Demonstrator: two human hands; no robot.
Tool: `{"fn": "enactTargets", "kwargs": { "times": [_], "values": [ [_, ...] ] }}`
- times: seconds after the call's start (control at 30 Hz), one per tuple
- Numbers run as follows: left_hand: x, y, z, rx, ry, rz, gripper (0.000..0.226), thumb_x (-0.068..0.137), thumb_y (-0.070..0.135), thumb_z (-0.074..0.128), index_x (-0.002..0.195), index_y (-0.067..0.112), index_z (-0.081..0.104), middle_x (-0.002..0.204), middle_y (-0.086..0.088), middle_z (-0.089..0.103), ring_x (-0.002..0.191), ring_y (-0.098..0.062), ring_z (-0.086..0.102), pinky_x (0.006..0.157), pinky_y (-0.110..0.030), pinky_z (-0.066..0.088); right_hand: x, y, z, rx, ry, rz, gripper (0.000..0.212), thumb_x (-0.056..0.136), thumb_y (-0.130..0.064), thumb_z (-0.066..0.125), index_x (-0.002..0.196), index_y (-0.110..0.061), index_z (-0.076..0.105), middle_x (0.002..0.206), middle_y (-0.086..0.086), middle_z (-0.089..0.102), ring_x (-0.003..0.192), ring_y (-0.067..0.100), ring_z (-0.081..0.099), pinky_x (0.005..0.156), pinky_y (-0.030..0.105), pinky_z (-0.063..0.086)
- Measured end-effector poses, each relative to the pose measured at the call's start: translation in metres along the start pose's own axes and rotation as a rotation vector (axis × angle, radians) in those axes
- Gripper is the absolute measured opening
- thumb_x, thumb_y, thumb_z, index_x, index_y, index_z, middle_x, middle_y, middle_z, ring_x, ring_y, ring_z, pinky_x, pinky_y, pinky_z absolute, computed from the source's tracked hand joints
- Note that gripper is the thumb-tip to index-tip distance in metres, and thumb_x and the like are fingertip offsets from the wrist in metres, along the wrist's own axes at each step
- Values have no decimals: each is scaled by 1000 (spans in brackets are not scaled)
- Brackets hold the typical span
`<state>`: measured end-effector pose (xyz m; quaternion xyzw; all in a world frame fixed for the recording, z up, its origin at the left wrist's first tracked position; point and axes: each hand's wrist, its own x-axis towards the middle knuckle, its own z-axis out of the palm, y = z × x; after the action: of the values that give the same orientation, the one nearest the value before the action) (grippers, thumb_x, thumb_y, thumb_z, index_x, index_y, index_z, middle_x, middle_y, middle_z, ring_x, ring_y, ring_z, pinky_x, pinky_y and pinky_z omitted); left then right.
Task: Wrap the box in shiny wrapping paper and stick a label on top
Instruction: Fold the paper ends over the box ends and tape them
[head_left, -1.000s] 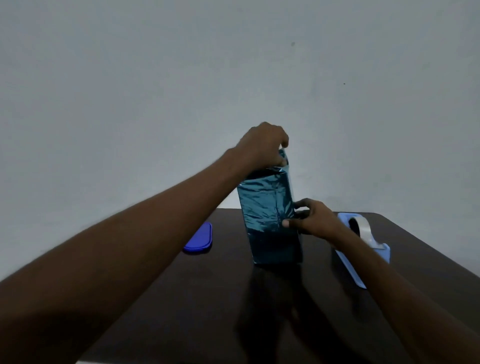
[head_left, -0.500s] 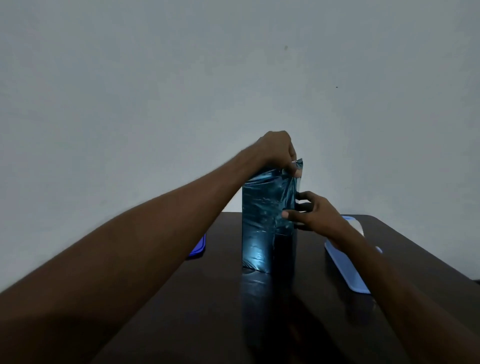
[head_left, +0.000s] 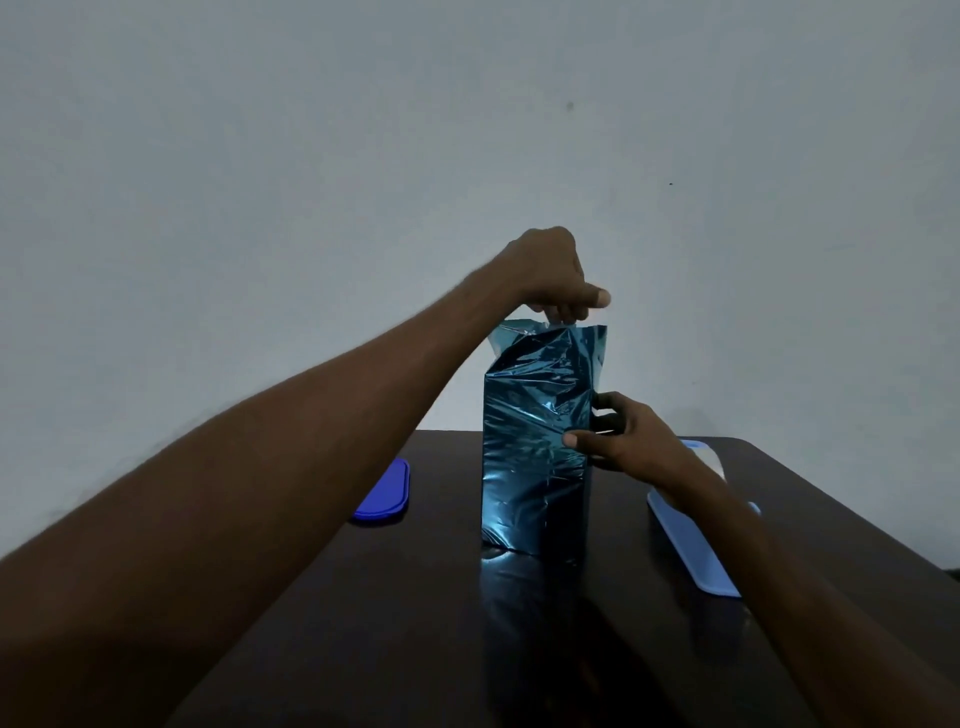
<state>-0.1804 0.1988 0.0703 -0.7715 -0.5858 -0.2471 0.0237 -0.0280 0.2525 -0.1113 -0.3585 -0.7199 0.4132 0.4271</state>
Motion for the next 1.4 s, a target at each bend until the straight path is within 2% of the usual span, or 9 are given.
{"fn": "enactTargets", "kwargs": {
  "times": [0.1, 0.2, 0.43, 0.57, 0.73, 0.93, 1.13, 1.27, 1.4],
  "values": [
    [-5, 0, 10, 229, -179, 14, 53, 70, 62, 75, 84, 11, 75, 71, 4, 70, 67, -12, 65, 64, -27, 51, 0, -1, 0, -19, -7, -2, 71, 76, -27, 84, 136, -16, 49, 109, 3, 71, 96, 16, 71, 73, 26, 59],
    [-8, -4, 19, 254, -100, 126, 20, 71, 36, 83, 74, 19, 74, 54, 14, 57, 57, -6, 55, 55, -21, 40, 1, -2, 0, -48, -5, -5, 72, 74, -29, 85, 136, -17, 49, 110, 5, 71, 96, 17, 71, 81, 33, 60],
    [-15, -14, -4, 68, -49, 155, 21, 80, 37, 76, 93, 20, 77, 78, 11, 72, 79, -5, 66, 73, -21, 45, -1, -3, -2, -39, -27, 4, 66, 80, -22, 81, 137, -15, 48, 111, 8, 70, 98, 20, 70, 78, 31, 59],
    [-19, -29, -4, 484, -280, 53, 49, 70, 37, 85, 114, 23, 71, 104, 5, 70, 103, -17, 59, 85, -32, 43, -1, 0, -4, -2, -38, 16, 61, 81, -18, 79, 134, -13, 50, 108, 8, 71, 97, 20, 71, 78, 31, 59],
    [-24, -50, -12, 507, -15, 72, 26, 73, 16, 83, 96, 23, 74, 94, 9, 74, 103, -10, 61, 96, -38, 33, 1, -3, -3, 0, -64, 22, 61, 81, -21, 79, 135, -15, 50, 109, 7, 71, 97, 20, 70, 74, 27, 58],
    [-20, -59, -17, 499, -99, 54, 34, 73, 25, 84, 105, 24, 73, 110, 8, 69, 107, -16, 55, 92, -38, 37, 1, -4, -4, -21, -88, 32, 59, 81, -20, 78, 133, -17, 51, 109, 5, 71, 98, 18, 70, 75, 28, 57],
    [-21, -65, -33, 377, -43, 59, 16, 76, 31, 81, 89, 22, 77, 96, 5, 72, 101, -13, 62, 83, -29, 44, 1, -7, -3, -34, -82, 33, 58, 82, -20, 79, 133, -17, 51, 109, 4, 70, 97, 16, 70, 73, 26, 57],
    [-20, -46, -23, 229, -135, 83, 49, 75, 64, 69, 100, 23, 76, 100, 8, 73, 96, -8, 62, 82, -26, 46, 4, -5, -1, -40, -76, 39, 59, 81, -19, 79, 133, -16, 51, 107, 5, 72, 97, 20, 71, 84, 37, 59],
    [-8, -30, 11, 204, -155, 162, 28, 80, 45, 74, 85, 18, 75, 66, 15, 65, 59, 7, 57, 61, -18, 40, 4, -5, -2, -44, -78, 36, 64, 80, -20, 80, 135, -15, 49, 109, 7, 71, 97, 21, 71, 86, 40, 59]
  ]
}}
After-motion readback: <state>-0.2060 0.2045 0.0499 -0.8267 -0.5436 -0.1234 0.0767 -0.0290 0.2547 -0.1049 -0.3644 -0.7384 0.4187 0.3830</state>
